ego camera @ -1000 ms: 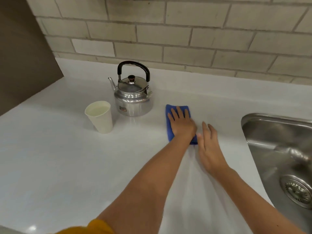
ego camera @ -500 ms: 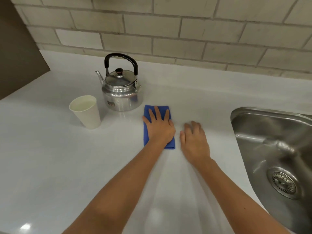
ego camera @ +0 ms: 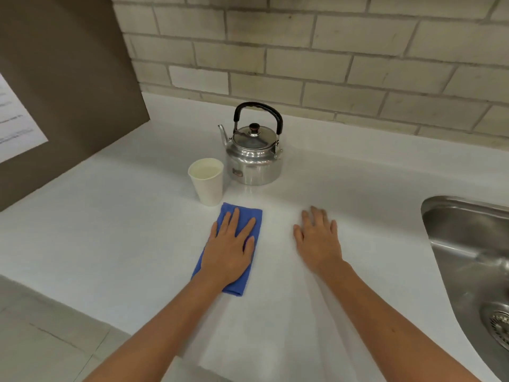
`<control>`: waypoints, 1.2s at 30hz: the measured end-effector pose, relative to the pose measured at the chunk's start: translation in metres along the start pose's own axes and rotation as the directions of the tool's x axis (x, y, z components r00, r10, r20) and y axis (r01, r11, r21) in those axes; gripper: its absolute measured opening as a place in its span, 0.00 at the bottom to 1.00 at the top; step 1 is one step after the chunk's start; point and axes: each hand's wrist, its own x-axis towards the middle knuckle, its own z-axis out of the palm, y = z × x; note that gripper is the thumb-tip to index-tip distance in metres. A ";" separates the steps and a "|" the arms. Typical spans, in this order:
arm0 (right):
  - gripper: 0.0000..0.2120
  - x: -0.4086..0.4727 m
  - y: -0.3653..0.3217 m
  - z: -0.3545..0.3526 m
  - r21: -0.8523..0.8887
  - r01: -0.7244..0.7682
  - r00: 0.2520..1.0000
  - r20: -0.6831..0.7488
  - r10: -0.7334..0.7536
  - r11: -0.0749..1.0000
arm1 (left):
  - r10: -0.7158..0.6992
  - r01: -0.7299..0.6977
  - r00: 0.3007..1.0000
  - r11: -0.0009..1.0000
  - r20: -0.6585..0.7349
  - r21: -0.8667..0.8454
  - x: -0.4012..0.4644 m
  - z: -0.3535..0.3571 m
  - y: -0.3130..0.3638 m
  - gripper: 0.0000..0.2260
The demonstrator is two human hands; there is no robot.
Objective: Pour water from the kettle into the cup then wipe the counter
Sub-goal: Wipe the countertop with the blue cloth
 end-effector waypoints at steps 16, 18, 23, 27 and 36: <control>0.22 -0.005 -0.050 -0.003 0.030 -0.118 0.993 0.020 0.118 0.993 | -0.130 0.124 0.988 0.989 -0.079 -0.076 -0.052 -0.041 -0.121 0.22; 0.22 0.001 -0.062 0.001 0.013 -0.153 0.988 0.010 0.153 0.988 | -0.206 0.203 0.975 0.978 -0.089 -0.038 -0.036 -0.060 -0.177 0.26; 0.22 0.020 -0.079 0.012 0.011 -0.217 0.976 -0.026 0.217 0.976 | -0.301 0.301 0.953 0.953 -0.019 0.011 0.065 -0.075 -0.256 0.22; 0.22 0.040 -0.082 0.030 -0.025 -0.252 0.963 -0.102 0.248 0.967 | -0.313 0.315 0.948 0.948 -0.067 0.035 0.152 -0.069 -0.280 0.22; 0.20 0.071 -0.102 0.033 0.004 -0.385 0.903 -0.202 0.378 0.923 | 0.031 -0.035 0.995 0.999 0.099 0.041 0.227 -0.054 -0.235 0.22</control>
